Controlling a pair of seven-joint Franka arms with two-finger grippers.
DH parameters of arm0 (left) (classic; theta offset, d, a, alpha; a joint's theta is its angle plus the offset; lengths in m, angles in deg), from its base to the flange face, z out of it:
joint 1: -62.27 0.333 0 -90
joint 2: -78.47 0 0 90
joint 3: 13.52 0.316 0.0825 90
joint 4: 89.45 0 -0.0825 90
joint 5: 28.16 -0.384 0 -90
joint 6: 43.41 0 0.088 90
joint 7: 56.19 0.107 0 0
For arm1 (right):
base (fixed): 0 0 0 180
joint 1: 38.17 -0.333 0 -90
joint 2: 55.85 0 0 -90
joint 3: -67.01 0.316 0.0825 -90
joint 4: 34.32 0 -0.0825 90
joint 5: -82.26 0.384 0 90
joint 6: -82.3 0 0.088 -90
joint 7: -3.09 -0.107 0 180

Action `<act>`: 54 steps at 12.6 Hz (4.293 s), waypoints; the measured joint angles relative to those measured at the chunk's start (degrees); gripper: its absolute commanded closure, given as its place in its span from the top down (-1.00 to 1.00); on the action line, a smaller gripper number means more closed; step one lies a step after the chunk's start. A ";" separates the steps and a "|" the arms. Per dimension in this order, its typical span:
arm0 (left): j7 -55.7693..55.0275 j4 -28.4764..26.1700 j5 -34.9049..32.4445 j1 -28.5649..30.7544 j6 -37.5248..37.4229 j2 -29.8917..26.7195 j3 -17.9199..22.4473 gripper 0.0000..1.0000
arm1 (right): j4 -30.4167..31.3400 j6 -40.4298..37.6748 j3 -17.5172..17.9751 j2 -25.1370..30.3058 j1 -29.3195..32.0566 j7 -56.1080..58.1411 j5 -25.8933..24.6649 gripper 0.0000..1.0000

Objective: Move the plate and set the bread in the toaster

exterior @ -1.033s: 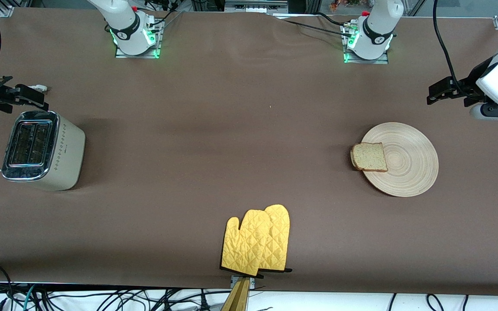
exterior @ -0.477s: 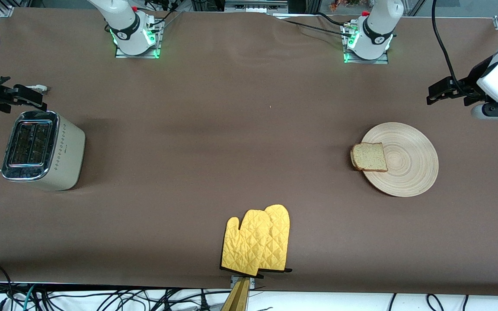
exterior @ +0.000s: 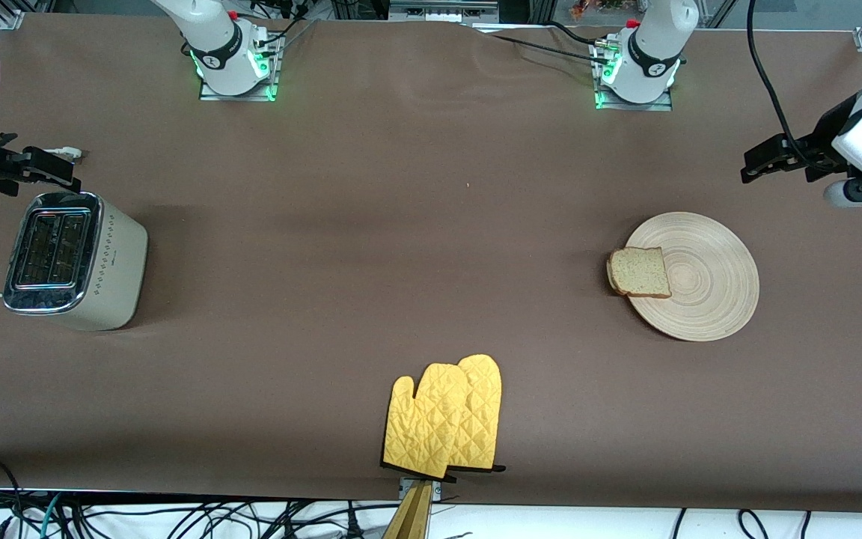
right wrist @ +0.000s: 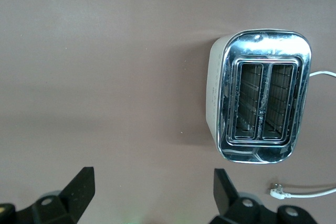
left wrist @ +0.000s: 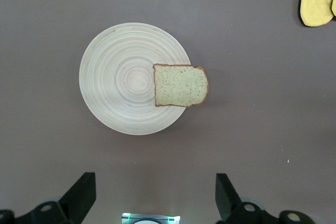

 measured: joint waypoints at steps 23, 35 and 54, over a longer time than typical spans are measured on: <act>-0.60 1.63 0.00 1.53 4.55 0.70 -0.03 1.00 | 0.00 -0.22 -0.02 -0.14 0.50 -0.03 0.00 1.00; -0.76 1.65 0.00 1.68 7.69 1.11 0.14 1.00 | 0.00 -0.30 0.00 -0.15 0.50 0.03 0.00 1.00; -0.77 1.81 -1.85 3.05 4.81 0.82 -0.31 1.00 | 0.00 -0.35 -0.03 -0.19 0.84 0.03 0.00 1.00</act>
